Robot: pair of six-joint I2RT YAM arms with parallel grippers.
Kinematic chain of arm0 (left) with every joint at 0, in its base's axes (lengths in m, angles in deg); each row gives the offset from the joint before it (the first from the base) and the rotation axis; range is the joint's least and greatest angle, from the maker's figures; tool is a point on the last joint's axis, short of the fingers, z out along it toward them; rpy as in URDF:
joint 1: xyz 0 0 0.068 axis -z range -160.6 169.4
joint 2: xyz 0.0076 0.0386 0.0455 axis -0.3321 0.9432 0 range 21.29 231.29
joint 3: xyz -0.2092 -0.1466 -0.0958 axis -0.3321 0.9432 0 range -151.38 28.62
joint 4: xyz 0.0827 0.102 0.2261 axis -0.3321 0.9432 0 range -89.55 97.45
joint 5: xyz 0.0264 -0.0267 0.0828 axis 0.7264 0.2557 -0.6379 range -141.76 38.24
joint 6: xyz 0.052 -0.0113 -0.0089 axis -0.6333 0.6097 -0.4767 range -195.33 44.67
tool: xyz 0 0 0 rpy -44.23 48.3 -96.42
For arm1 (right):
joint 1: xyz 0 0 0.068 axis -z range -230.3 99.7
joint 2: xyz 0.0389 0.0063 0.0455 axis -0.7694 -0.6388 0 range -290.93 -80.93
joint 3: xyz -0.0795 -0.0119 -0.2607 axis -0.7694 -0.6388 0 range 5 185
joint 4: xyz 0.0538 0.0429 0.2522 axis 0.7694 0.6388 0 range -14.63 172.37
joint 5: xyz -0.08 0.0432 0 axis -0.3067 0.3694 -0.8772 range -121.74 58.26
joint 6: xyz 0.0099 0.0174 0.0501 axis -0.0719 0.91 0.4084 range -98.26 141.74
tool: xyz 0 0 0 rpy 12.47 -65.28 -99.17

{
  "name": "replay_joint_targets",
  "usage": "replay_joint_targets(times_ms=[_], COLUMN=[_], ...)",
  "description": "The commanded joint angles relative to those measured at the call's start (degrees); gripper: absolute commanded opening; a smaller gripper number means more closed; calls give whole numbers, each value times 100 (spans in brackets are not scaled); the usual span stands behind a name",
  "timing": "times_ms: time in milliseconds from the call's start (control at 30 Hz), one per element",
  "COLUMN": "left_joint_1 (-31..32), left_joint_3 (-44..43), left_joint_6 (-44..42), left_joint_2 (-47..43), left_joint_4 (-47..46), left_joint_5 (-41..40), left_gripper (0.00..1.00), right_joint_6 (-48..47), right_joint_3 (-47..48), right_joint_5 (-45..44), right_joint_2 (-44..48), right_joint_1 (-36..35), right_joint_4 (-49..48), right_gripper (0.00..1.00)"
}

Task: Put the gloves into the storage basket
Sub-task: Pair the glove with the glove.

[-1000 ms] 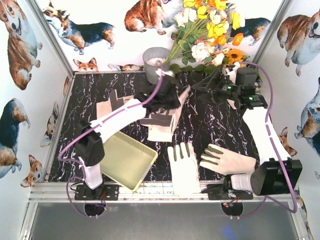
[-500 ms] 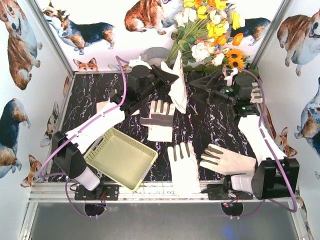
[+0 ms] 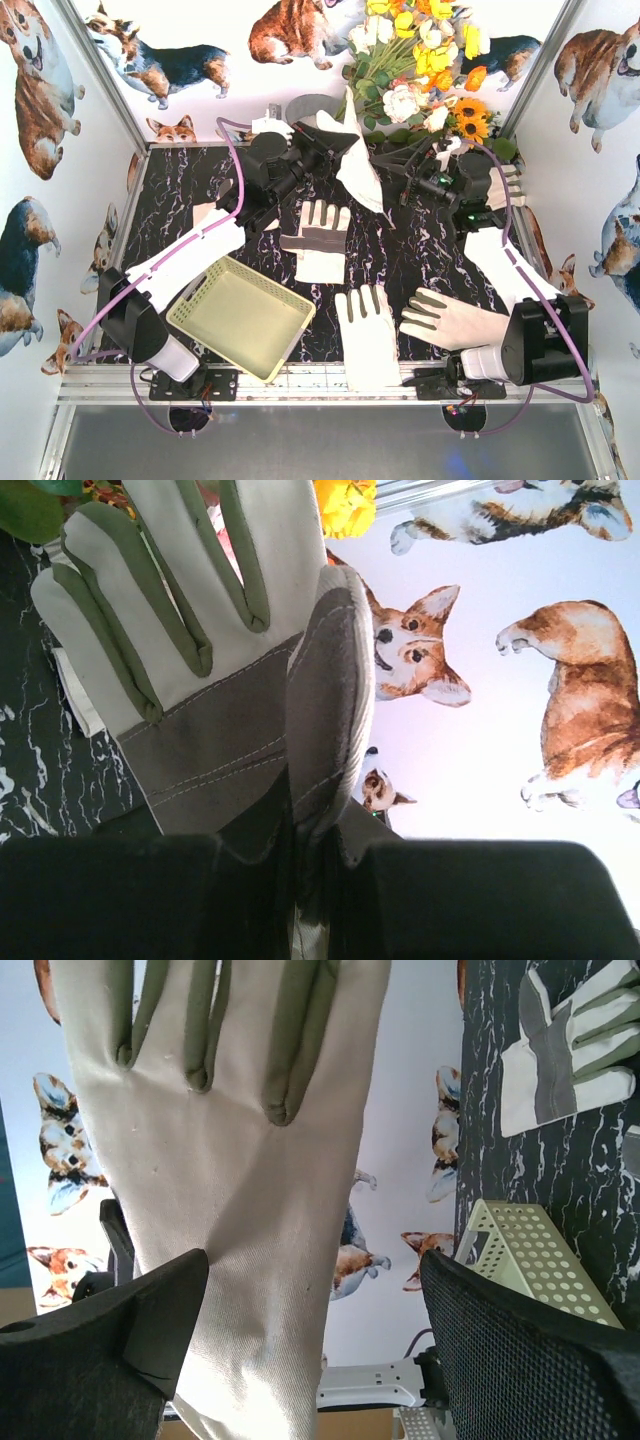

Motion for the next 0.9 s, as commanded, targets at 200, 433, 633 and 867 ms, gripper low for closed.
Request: replay_joint_targets(times_ms=[200, 433, 633, 867], left_joint_1=[36, 34, 24, 2], left_joint_3=[-28, 149, 276, 379], left_joint_6=[208, 188, 152, 40], left_joint_2=[-168, -281, -372, -479], left_joint_4=[-423, -377, -295, -103], left_joint_5=[40, -46, -26, 10], left_gripper=[0, 0, 0, 9], right_joint_6=[1385, 1128, 333, -187], right_joint_3=[123, 422, 539, 562], right_joint_5=[6, -5, -38, -48], right_joint_2=[-166, -78, 210, 415], right_joint_1=[-69, -62, -62, -62], right_joint_4=[-2318, -2007, -1080, -487], right_gripper=[87, 81, 41, 0])
